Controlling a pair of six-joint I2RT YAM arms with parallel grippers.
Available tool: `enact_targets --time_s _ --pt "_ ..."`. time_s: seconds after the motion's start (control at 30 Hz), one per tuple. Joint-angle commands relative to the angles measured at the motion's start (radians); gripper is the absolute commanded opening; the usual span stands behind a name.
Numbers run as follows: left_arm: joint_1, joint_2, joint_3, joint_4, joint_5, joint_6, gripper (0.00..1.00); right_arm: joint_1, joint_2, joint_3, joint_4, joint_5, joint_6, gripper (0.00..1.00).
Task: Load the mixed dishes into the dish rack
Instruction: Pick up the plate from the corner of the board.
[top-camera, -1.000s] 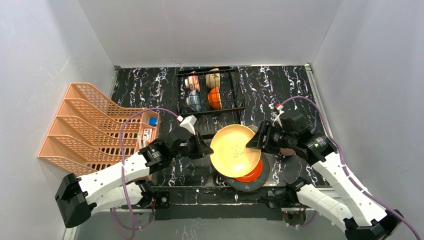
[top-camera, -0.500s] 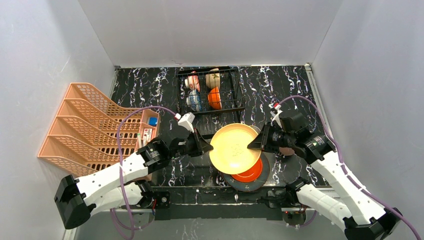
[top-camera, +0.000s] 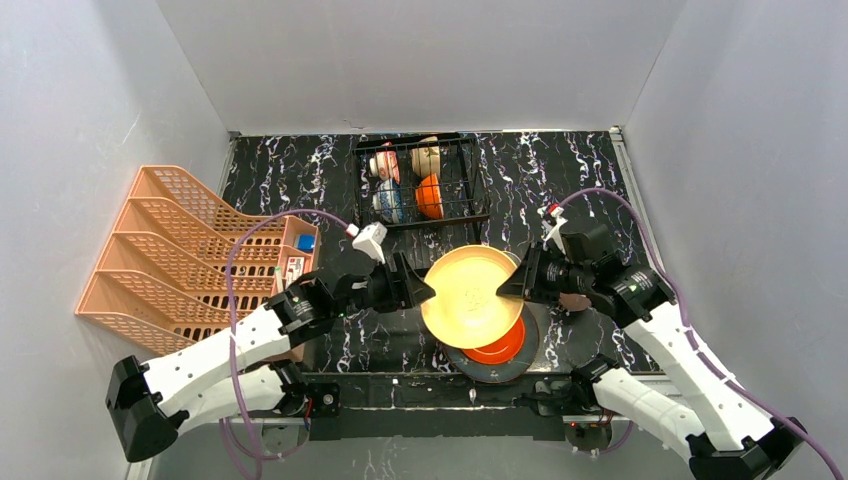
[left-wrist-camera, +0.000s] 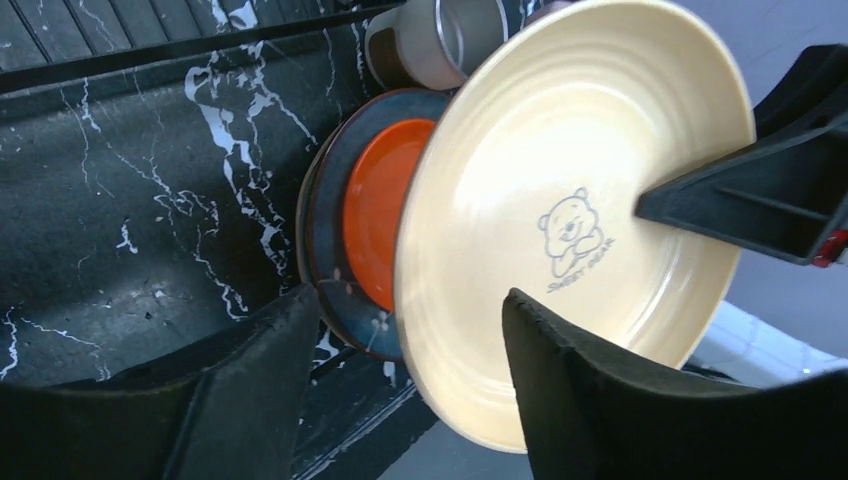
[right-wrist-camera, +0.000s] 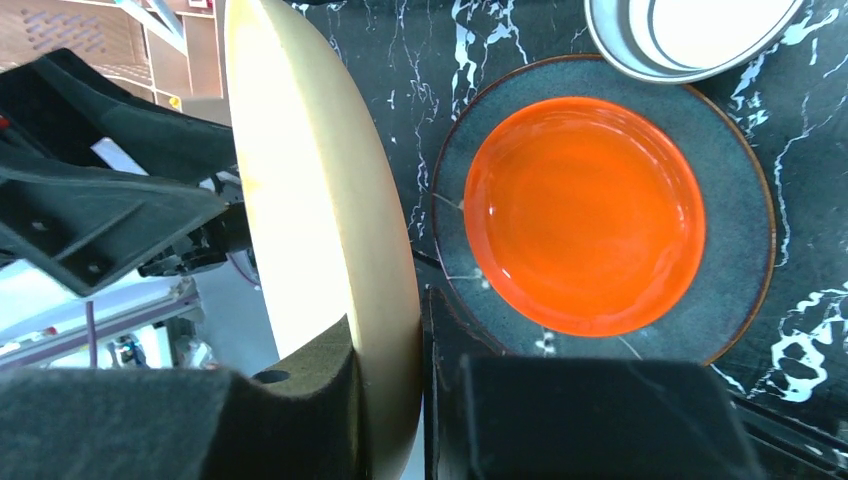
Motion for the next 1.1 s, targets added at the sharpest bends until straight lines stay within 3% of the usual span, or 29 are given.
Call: enact_targets --time_s 0.0,0.3,0.5,0.57,0.83,1.07 --pt "-0.002 -0.026 0.121 -0.096 -0.036 0.046 0.69 0.005 0.011 0.098 -0.032 0.007 -0.078 0.01" --pt "-0.002 -0.010 0.389 -0.325 -0.173 0.216 0.82 0.005 0.085 0.308 -0.153 -0.047 -0.275 0.01" --pt "-0.002 -0.027 0.531 -0.441 -0.326 0.346 0.98 0.004 0.146 0.482 -0.195 0.002 -0.326 0.01" --pt "-0.002 -0.040 0.552 -0.463 -0.387 0.387 0.98 0.005 0.179 0.552 -0.193 0.031 -0.330 0.01" --pt "-0.002 -0.122 0.550 -0.512 -0.610 0.497 0.98 0.004 0.337 0.802 -0.172 0.195 -0.381 0.01" --pt "-0.003 -0.247 0.424 -0.506 -0.792 0.517 0.98 0.004 0.501 1.005 -0.165 0.401 -0.413 0.01"
